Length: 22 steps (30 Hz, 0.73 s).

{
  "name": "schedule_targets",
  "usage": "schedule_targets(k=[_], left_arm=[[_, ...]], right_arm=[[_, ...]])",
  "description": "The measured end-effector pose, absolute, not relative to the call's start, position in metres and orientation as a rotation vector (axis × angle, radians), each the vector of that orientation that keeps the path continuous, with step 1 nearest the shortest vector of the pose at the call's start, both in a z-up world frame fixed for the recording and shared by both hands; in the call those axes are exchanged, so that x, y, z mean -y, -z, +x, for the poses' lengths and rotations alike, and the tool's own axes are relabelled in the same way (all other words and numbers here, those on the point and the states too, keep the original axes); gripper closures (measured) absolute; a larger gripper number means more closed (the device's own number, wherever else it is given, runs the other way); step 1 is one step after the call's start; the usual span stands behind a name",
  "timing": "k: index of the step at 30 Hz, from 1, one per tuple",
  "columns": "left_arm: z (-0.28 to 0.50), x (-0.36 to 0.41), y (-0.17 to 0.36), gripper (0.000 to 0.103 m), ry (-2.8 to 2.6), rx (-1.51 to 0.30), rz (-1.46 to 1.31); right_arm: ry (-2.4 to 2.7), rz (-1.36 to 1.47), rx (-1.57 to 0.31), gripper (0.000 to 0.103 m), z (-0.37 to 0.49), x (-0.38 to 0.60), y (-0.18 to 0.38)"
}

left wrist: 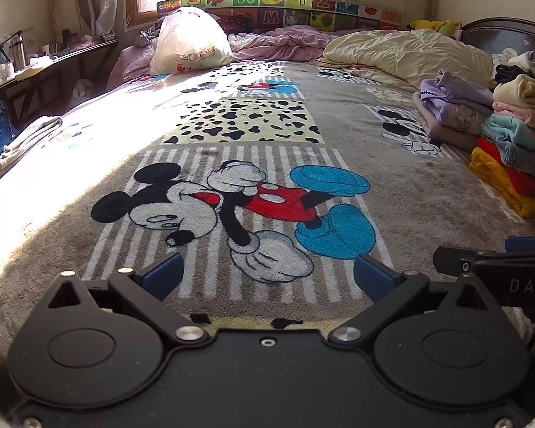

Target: Fold clothes

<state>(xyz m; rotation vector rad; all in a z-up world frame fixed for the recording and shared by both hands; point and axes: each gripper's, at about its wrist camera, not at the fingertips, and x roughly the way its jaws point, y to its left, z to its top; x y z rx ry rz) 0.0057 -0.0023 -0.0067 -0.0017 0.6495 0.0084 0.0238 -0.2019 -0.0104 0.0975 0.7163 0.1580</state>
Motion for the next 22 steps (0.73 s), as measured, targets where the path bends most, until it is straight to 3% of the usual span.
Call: schedule_targets(k=[22], left_arm=[[0.0022, -0.0007, 0.0046, 0.000, -0.005, -0.625, 0.001]], right_arm=[[-0.166, 0.078, -0.714, 0.000, 0.0210, 0.1971, 0.0085]])
